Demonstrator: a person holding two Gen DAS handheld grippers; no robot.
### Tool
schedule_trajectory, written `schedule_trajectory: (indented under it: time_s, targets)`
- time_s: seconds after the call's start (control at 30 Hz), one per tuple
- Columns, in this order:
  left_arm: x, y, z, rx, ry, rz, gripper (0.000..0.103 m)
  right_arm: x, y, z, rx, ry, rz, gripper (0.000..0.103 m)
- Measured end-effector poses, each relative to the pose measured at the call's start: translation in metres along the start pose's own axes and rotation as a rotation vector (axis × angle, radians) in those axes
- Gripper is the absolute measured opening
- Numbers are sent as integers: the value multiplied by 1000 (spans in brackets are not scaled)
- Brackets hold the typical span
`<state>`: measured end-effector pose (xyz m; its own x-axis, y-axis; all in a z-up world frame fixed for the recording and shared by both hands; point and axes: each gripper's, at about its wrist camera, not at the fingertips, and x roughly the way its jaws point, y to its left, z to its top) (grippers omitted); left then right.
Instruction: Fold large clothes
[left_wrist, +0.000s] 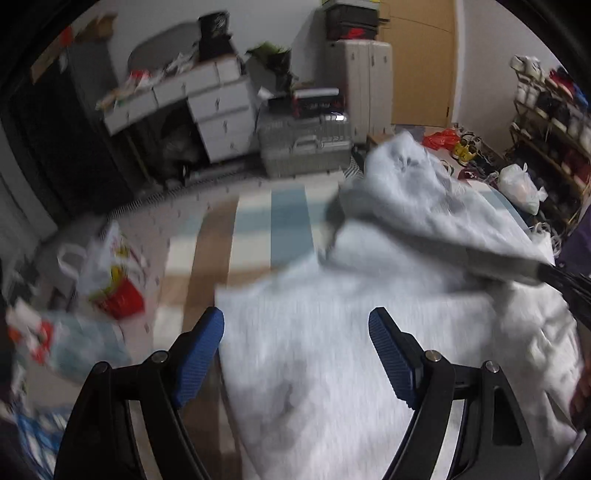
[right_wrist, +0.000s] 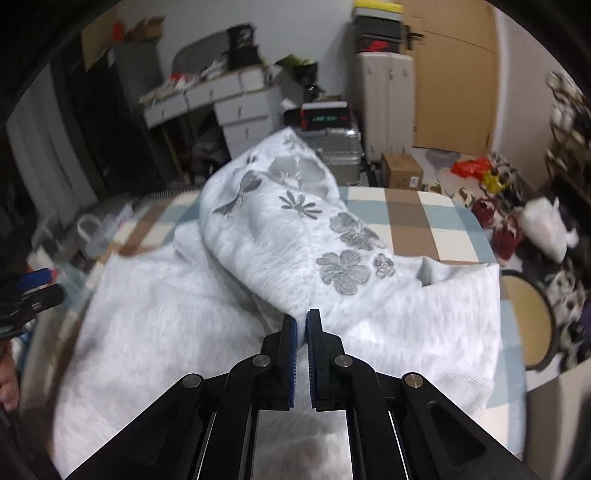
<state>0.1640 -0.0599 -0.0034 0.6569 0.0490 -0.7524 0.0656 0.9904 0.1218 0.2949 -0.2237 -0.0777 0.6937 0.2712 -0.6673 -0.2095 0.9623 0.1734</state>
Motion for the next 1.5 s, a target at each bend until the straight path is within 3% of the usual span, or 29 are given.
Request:
schedule_trajectory:
  time_s: [0.13, 0.23, 0.37, 0.5, 0.63, 0.7, 0.73, 0.87, 1.07, 1.2, 1.27, 1.33, 1.43, 1.5]
  targets:
    - [34, -18, 34, 36, 66, -32, 77, -8, -19, 7, 115, -61, 24, 5]
    - [65, -41, 45, 92, 117, 4, 77, -7, -44, 11, 245, -86, 49, 5]
    - [72, -84, 45, 232, 32, -25, 77, 2, -69, 13, 377, -83, 109, 5]
    - [79, -127, 39, 429, -50, 99, 77, 6, -73, 9, 369, -88, 133, 5]
    - [103, -134, 41, 437, -69, 189, 75, 5, -76, 6, 366, -94, 158, 5]
    - [107, -127, 45, 404, -78, 200, 41, 6, -77, 4, 361, -88, 163, 5]
    - [106, -125, 47, 393, -81, 192, 17, 6, -77, 2, 361, -83, 166, 5]
    - [77, -117, 65, 329, -154, 139, 9, 10, -72, -3, 317, -45, 150, 6]
    - [22, -114, 97, 260, -216, -27, 6, 10, -58, 7, 227, 11, 114, 10]
    - [-1, -119, 108, 248, -241, -113, 6, -2, -48, 29, 163, -19, 82, 18]
    - [-9, -121, 111, 239, -246, -177, 6, -6, -41, 44, 118, -55, 30, 51]
    - [-12, -117, 116, 230, -246, -255, 5, -9, -35, 55, 82, -97, -8, 57]
    - [-22, -108, 121, 220, -241, -436, 5, -14, -31, 76, 63, -166, -33, 57]
    - [-34, -98, 121, 223, -225, -649, 5, -16, -33, 88, 83, -193, -3, 51]
